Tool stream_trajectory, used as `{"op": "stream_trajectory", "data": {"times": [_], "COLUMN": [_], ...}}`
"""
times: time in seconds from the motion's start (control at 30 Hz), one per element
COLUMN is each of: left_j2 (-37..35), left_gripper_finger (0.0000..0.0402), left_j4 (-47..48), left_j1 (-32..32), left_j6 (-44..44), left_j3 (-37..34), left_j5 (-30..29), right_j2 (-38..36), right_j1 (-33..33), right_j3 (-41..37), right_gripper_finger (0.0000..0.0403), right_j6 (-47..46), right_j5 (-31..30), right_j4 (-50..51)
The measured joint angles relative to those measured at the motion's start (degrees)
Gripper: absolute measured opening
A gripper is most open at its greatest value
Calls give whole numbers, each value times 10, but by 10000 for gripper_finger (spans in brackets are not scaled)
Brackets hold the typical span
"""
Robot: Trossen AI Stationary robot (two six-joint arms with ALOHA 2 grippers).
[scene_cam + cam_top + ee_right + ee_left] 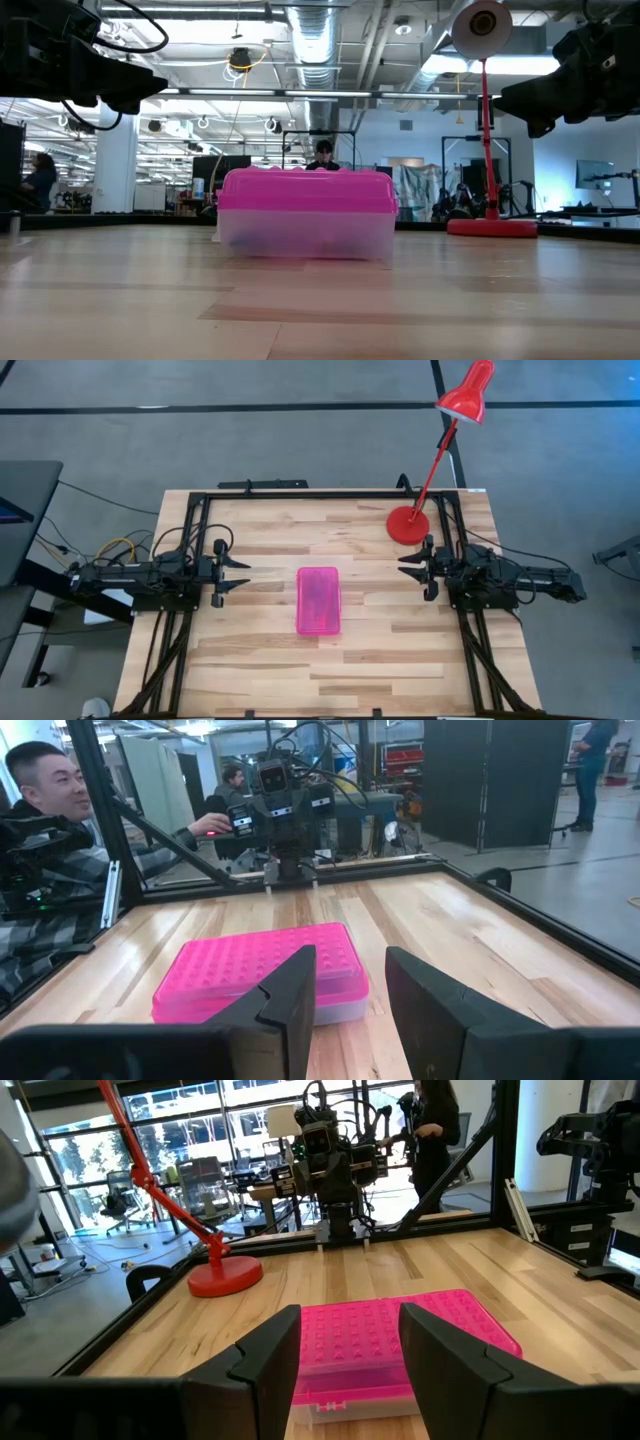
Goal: Pick & place school supplies into a supply box
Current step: Return to Home Position
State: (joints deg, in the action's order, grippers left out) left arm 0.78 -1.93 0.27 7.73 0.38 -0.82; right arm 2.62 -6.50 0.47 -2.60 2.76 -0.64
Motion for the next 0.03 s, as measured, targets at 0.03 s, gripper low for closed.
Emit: {"op": "stream_trajectory", "data": {"times": [0.03], "left_j2": [0], "left_gripper_finger": [167], "left_j4": [0], "left_j1": [0], "left_j6": [0], "left_j3": [0], "left_j5": [0], "right_j2": [0], "right_j1": [0], "right_j3": [0], "right_gripper_finger": [118], "right_j6": [0], "right_j5": [0], "right_j4": [0]}}
